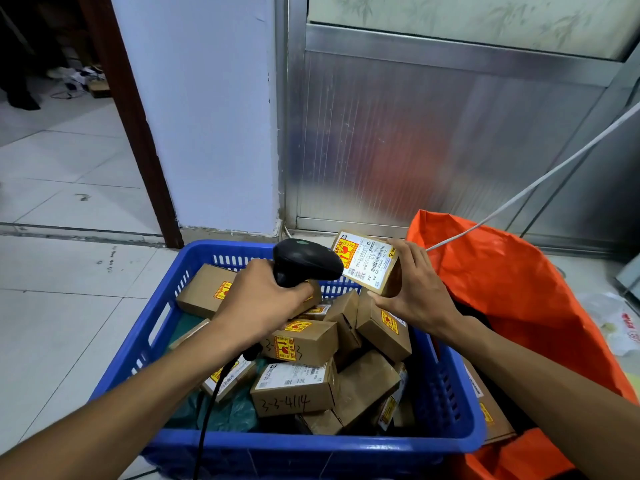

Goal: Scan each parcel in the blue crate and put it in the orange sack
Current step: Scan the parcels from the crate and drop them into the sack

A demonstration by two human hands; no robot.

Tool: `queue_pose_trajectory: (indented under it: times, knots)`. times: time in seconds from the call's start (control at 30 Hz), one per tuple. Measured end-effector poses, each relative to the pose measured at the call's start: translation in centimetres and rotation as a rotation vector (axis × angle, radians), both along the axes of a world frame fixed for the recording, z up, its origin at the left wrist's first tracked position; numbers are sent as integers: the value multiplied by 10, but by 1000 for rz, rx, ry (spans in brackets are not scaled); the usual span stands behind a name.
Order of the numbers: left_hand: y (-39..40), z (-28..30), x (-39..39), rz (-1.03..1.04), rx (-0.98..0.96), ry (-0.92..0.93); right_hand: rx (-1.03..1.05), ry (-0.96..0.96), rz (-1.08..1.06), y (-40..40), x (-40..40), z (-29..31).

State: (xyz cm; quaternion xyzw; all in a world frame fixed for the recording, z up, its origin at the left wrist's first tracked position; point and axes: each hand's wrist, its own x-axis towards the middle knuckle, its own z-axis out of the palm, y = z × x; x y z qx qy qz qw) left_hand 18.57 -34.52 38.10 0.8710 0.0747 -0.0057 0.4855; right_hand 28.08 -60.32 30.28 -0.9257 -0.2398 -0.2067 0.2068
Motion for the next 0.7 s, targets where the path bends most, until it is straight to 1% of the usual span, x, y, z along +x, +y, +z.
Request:
queue_pose_trajectory:
  times: [0.13, 0.3, 0.43, 0.57, 0.7]
  knots:
    - [-1, 1, -3, -32, 48, -60, -10, 80, 38, 0, -1, -2]
    - [-3, 10, -8, -59, 251, -152, -11, 164, 103, -1, -1, -4]
    - [2, 16, -8, -86, 410, -175, 94, 409, 126, 1, -1, 4]
    - [8, 18, -4, -142, 428, -153, 154, 664, 182, 1, -2, 10]
    - [10, 20, -6, -203, 451, -111, 163, 792, 204, 3, -9, 13]
